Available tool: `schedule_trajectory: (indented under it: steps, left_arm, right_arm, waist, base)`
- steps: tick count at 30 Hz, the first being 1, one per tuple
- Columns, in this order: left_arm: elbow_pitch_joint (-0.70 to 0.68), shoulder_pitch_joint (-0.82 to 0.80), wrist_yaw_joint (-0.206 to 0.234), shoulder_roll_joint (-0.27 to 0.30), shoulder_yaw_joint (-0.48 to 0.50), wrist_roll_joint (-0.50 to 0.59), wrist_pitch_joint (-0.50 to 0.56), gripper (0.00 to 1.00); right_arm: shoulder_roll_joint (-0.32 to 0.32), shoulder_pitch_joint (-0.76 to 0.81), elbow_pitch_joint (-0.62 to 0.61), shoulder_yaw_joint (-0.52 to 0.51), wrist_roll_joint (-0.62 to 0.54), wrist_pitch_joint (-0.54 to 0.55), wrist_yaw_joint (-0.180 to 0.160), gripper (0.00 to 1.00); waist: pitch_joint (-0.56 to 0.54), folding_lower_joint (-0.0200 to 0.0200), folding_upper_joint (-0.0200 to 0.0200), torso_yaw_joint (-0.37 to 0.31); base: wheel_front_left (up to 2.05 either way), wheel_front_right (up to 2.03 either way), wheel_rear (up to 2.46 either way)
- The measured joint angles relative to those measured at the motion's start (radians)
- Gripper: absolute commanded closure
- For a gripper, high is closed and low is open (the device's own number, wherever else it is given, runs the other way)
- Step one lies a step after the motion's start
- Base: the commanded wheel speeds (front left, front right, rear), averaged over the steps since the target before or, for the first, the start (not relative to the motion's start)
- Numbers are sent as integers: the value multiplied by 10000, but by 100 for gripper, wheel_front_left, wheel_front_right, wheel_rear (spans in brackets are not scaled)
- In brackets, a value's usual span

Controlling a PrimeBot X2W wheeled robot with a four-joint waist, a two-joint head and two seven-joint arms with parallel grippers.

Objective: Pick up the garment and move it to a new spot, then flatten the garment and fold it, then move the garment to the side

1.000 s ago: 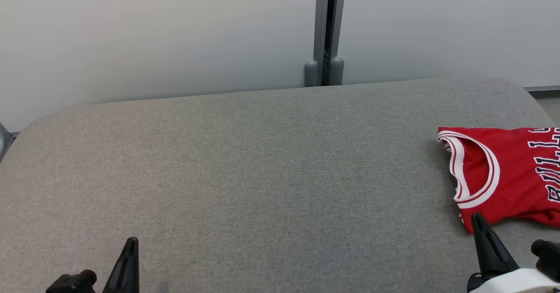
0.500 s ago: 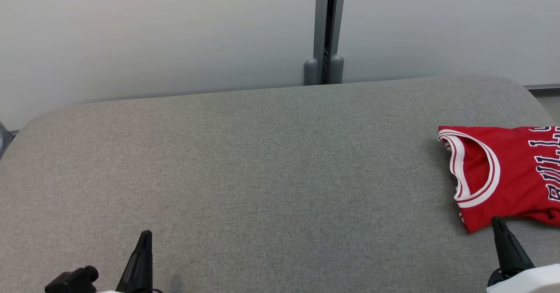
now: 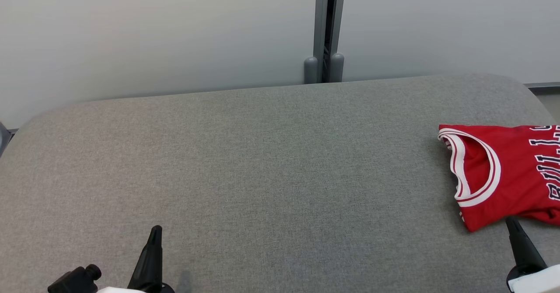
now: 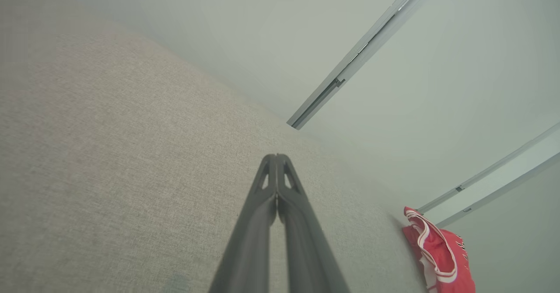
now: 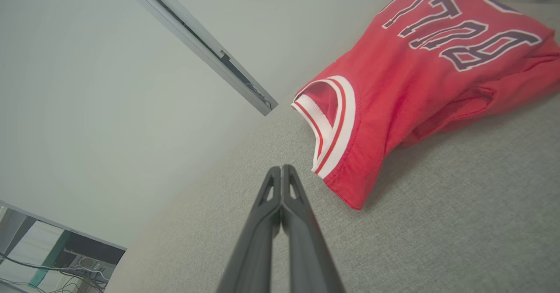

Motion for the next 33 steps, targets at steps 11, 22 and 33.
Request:
schedule_trajectory:
  steps: [11,22,33]
  left_arm:
    - [98,-183,-265,-213,-153,-1227,-153,100]
    - [171,-368,-529,-391,-291,-2341,-249,100]
    - [251,-514,-777,-556,-422,-3354,-345,100]
  right_arm:
    - [38,-106,144,-550,1381,598,0,100]
    - [54,-208,234,-995,2627,1095,0,100]
    - [63,-307,330,-1411,3772,1534,-2,100]
  waist:
    - [41,0,0,-4]
    - [83,0,0,-7]
    - [124,0,0,-11]
  base:
    - [0,0,0]
    - [0,0,0]
    - [0,0,0]
